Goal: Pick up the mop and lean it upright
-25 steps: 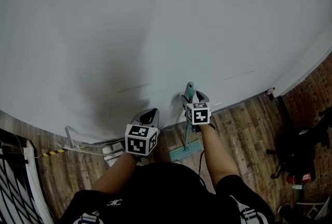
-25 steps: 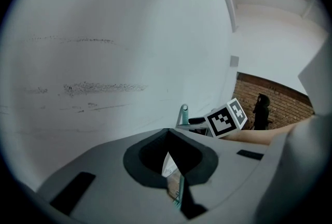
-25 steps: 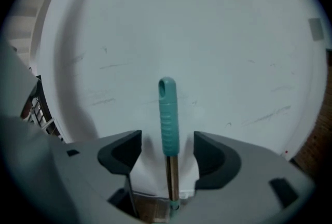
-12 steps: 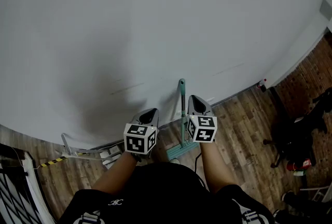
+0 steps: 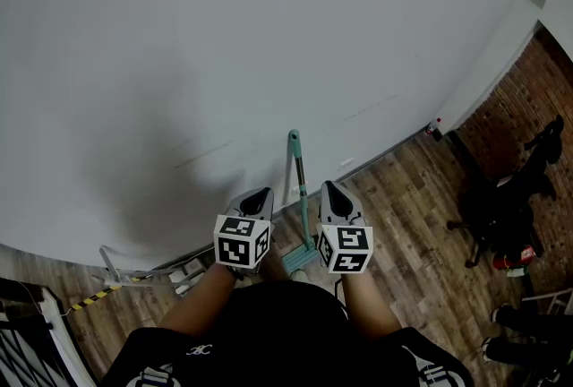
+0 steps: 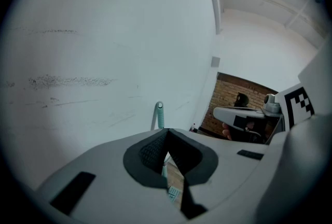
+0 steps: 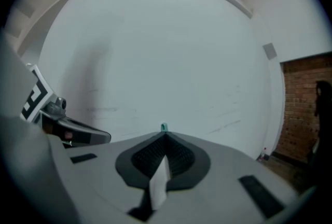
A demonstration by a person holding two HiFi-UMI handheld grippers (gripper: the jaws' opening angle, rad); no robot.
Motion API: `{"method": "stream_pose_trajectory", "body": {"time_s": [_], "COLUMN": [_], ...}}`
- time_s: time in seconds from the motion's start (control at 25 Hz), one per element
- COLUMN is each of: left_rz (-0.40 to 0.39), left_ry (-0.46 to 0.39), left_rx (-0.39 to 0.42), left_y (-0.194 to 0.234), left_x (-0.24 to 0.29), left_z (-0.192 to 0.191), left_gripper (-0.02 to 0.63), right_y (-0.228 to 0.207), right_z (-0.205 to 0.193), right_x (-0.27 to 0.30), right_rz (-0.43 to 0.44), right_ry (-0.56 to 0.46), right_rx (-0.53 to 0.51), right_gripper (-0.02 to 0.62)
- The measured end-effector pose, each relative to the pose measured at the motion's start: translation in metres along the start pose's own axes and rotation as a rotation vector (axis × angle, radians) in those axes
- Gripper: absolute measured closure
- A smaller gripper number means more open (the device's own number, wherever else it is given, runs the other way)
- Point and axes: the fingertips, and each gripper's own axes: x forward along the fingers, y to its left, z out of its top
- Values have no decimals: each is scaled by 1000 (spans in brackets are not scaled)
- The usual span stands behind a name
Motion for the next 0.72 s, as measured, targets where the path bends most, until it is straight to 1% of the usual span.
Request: {"method": "stream_pose_trajectory", "body": {"time_s": [0.08,0.2,0.4,0.72], "left_rz": [-10,-22,-31,-38], "left_ry": [0,5,15,16], "left_rx": [4,12,20,22], "left_y": [-4,-10,-14,-22], "left_x": [-1,-2,-7,-10], "left_z": [0,-2,-7,-12], "left_gripper": [609,609,609,609], "right_y": [-2,-5,-2,0], "right_z": [-3,-8,-17,-16], "right_x": [-5,-11,-21,-33], "right_rz": [-20,-32,-12,-12], "right_ry": [7,16,30,22], "right_rx": [-18,0,52,38], "right_gripper": [583,582,581,582]}}
